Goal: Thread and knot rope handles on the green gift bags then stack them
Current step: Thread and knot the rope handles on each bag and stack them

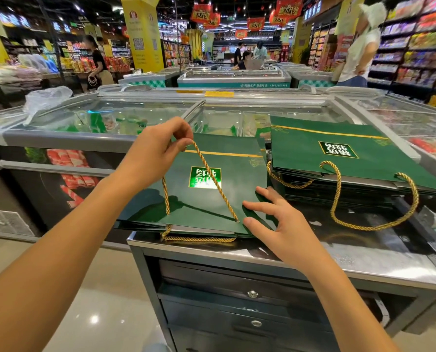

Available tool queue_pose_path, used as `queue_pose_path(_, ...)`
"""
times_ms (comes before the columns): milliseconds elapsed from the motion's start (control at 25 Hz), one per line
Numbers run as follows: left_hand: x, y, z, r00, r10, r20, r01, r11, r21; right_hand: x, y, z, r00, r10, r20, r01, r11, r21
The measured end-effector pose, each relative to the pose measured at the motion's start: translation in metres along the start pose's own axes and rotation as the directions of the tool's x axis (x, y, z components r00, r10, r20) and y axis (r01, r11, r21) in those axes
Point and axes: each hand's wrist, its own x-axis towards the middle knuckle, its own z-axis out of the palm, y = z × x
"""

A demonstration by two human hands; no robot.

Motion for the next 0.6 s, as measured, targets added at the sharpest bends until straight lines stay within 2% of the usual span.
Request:
queue_pose_path(80,0.004,0.000,-0.001,1.000,0.021,-0.014,-0.021,1.000,0.019,0.000,0.000,0.000,1.000,-0.004,-0.003,0.004,1.000,-0.014)
queue_pose_path(160,0.005,-0.005,-0.006,0.997,-0.061,0.057,0.063,0.997,-0.032,0.000,0.001,0.001,1.000,-0.004,-0.005,0.004,1.000,-0.017)
queue_pose_path(280,-0.002,-0.018,-0.014,0.951,-0.192,0.243,0.223,0.969,-0.108,0.000,0.001,0.001,1.000,-0.003,-0.002,0.003,1.000,-0.015)
queue_pose_path(400,-0.010,-0.026,-0.023,0.915,-0.271,0.300,0.316,0.942,-0.113,-0.001,0.001,0.000,1.000,0.003,-0.003,-0.003,1.000,-0.011)
queue_pose_path(480,-0.013,-0.031,-0.029,0.894,-0.311,0.324,0.332,0.943,-0.013,0.000,0.001,0.000,1.000,0.002,-0.004,-0.002,1.000,-0.008)
queue_pose_path(600,-0.009,-0.034,-0.040,0.857,-0.380,0.347,0.293,0.915,0.277,0.000,0.002,0.001,1.000,-0.003,-0.004,0.003,1.000,-0.011)
